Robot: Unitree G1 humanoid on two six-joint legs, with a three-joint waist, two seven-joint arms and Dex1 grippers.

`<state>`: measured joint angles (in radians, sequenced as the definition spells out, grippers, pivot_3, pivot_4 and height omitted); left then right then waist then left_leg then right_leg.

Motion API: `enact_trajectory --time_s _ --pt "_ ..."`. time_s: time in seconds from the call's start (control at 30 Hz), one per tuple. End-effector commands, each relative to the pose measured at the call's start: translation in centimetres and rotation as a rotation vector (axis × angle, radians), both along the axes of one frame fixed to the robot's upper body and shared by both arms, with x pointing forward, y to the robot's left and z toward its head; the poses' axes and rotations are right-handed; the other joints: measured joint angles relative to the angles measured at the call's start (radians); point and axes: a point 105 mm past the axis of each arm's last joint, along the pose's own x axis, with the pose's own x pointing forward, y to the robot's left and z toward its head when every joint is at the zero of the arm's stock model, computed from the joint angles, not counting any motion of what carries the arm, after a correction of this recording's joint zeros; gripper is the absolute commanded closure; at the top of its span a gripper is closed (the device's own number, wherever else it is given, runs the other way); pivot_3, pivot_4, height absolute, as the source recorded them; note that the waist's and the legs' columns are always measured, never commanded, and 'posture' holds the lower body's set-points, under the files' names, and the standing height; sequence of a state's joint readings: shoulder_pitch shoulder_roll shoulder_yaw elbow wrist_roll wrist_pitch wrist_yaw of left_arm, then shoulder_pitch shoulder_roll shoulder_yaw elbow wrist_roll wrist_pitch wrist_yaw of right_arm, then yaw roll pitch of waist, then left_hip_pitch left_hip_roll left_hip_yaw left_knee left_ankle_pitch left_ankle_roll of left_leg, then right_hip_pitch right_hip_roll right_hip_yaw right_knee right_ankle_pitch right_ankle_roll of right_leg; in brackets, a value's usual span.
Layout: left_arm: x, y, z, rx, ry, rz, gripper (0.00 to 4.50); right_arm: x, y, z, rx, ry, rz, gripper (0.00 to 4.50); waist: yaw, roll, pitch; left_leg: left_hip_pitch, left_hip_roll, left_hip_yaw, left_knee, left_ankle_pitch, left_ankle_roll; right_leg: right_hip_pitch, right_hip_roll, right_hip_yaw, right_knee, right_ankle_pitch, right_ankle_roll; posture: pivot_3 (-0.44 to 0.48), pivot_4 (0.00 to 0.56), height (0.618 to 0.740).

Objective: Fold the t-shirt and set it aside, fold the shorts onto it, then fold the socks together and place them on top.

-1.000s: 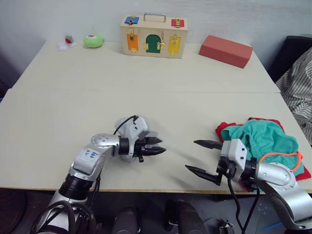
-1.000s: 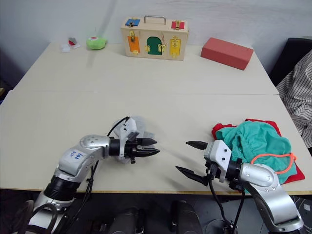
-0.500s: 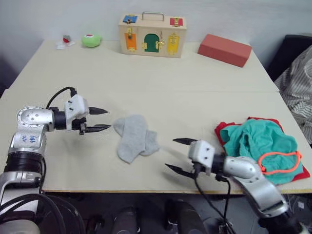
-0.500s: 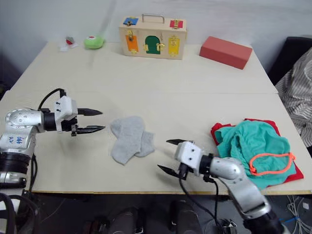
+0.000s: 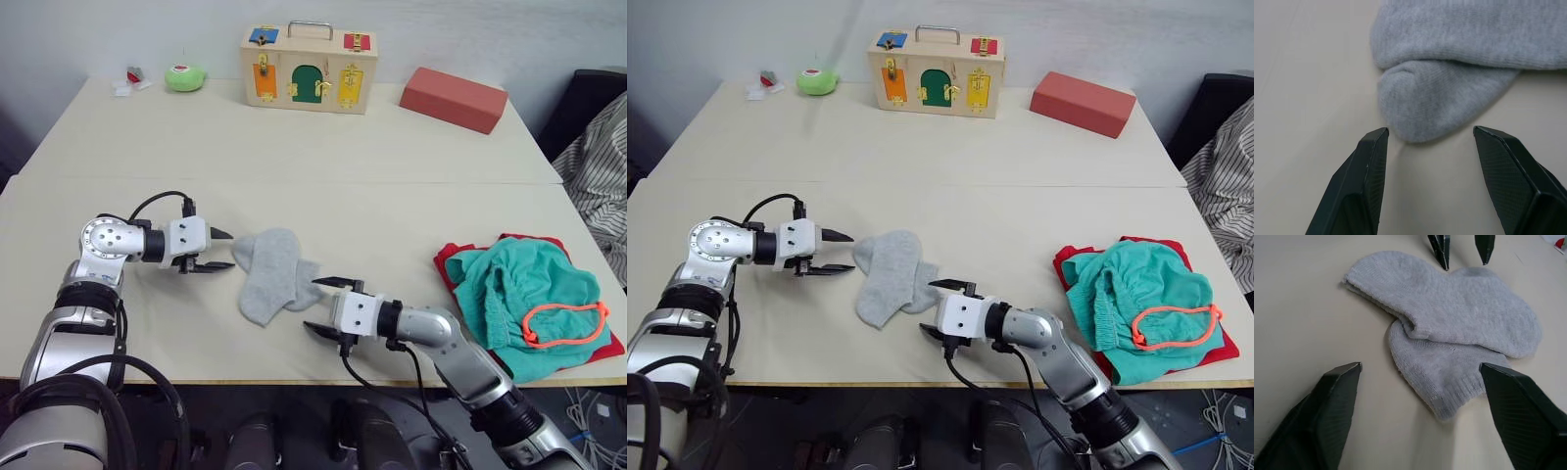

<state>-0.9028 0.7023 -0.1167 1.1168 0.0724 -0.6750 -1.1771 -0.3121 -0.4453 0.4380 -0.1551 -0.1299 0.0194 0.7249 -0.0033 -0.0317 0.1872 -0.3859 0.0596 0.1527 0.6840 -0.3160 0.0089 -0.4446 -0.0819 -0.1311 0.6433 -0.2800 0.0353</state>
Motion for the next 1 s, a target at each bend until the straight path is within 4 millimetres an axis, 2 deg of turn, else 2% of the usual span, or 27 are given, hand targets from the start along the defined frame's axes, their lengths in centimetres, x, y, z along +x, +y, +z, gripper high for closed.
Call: enact_trajectory --time_s 0.03,0.1,0.27,0.33,0.53,0.7,0.83,1.0 --pt "0.5 -0.2 -0.7 0.035 0.016 0.021 1.78 0.3 0.8 0.3 0.003 -0.01 0.022 2.0 0.001 0.0 0.0 0.0 0.0 0.0 0.0 0.0 0.0 0.0 0.0 0.0 0.0 0.0 0.0 0.0 0.15 0.74" --pt "0.6 -0.2 -0.8 0.044 0.019 0.026 2.21 0.5 0.9 0.3 0.002 -0.008 0.021 2.73 0.002 0.0 0.0 0.0 0.0 0.0 0.0 0.001 0.0 0.0 0.0 0.0 0.001 0.0 0.0 0.0 0.15 0.74" --pt "0.1 -0.3 -1.5 0.039 0.079 0.005 3.83 1.1 1.0 0.2 -0.007 0.002 0.011 4.5 0.0 0.0 0.0 0.001 0.0 0.0 0.0 0.001 0.0 0.0 0.0 0.0 0.002 0.0 0.0 0.0 0.15 0.74" --pt "-0.5 -0.3 -2.0 0.032 0.127 -0.013 4.48 1.2 0.7 0.2 -0.013 0.0 0.012 4.5 -0.001 0.0 0.0 0.001 0.0 0.0 0.0 0.001 0.0 0.0 0.0 0.0 0.002 0.0 0.0 0.0 0.15 0.74" --pt "-2.5 -0.1 -2.6 -0.052 0.215 -0.073 4.48 0.6 -0.6 0.2 -0.049 -0.002 0.08 4.5 -0.005 0.001 -0.001 0.001 0.0 0.001 0.0 0.001 0.0 0.0 0.0 0.0 0.003 0.0 0.0 0.0 0.15 0.74" --pt "-4.4 1.0 -1.7 -0.105 0.226 -0.071 4.48 0.4 -2.0 0.5 -0.09 0.015 0.204 4.5 -0.021 0.001 -0.001 0.0 0.0 0.001 0.0 0.001 0.0 0.0 0.0 0.001 0.003 0.0 0.0 0.0 0.15 0.74" --pt "-7.4 1.1 -1.7 -0.125 0.237 -0.055 4.48 0.8 -3.4 0.5 -0.139 0.02 0.275 4.5 -0.036 0.002 0.0 0.001 0.004 0.001 0.0 0.0 -0.001 0.0 -0.001 0.007 0.003 0.0 0.0 0.0 0.15 0.74" --pt "-10.9 0.1 -2.3 -0.166 0.255 0.013 4.48 1.9 -4.3 0.3 -0.173 -0.008 0.289 4.5 -0.031 0.003 0.001 0.002 0.005 0.001 0.0 -0.001 -0.003 0.0 -0.001 0.012 0.001 -0.002 -0.003 0.0 0.15 0.74"
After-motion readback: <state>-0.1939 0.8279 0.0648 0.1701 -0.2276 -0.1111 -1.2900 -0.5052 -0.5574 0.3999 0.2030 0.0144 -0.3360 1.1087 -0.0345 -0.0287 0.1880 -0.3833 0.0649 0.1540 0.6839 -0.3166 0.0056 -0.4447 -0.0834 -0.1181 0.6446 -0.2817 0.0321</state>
